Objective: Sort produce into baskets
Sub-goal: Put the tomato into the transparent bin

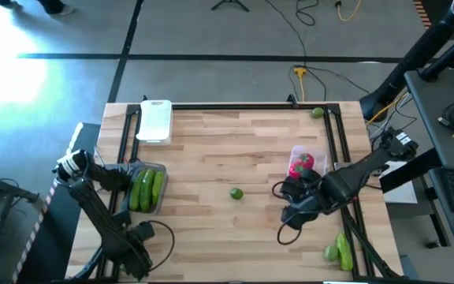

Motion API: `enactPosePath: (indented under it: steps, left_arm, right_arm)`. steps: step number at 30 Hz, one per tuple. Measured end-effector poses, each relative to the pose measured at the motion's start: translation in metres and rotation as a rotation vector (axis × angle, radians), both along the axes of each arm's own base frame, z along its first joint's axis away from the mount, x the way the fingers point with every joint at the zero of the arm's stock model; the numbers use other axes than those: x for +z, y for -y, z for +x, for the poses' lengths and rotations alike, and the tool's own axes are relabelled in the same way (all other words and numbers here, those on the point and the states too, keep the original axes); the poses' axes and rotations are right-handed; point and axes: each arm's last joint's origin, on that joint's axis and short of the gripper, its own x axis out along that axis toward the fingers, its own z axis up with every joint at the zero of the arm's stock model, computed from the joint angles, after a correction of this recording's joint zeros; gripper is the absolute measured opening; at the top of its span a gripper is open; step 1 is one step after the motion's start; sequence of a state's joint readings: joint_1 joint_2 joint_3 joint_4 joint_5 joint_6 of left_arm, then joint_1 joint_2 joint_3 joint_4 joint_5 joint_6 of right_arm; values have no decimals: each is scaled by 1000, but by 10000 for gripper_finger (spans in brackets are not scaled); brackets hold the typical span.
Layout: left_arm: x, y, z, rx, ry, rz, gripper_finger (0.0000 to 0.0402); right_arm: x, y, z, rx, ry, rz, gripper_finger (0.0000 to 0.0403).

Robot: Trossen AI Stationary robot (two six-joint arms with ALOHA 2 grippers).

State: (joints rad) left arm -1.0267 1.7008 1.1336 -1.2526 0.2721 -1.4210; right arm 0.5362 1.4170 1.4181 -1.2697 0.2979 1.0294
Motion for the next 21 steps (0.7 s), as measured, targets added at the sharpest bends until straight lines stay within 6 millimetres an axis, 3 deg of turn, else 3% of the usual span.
enactPosePath:
  steps: [9, 16, 21]
  left_arm:
    - [-22, -5, -4, -5, -39, -60, 350]
    - [-39, -1, -1, -14, 44, -162, 349]
    - [-36, 2, 4, -56, 127, -158, 303]
  right_arm:
    - [-2, -2, 4, 6, 18, -12, 382]
    - [-2, -3, 5, 5, 26, -8, 382]
    - [-2, -3, 5, 20, 26, -13, 382]
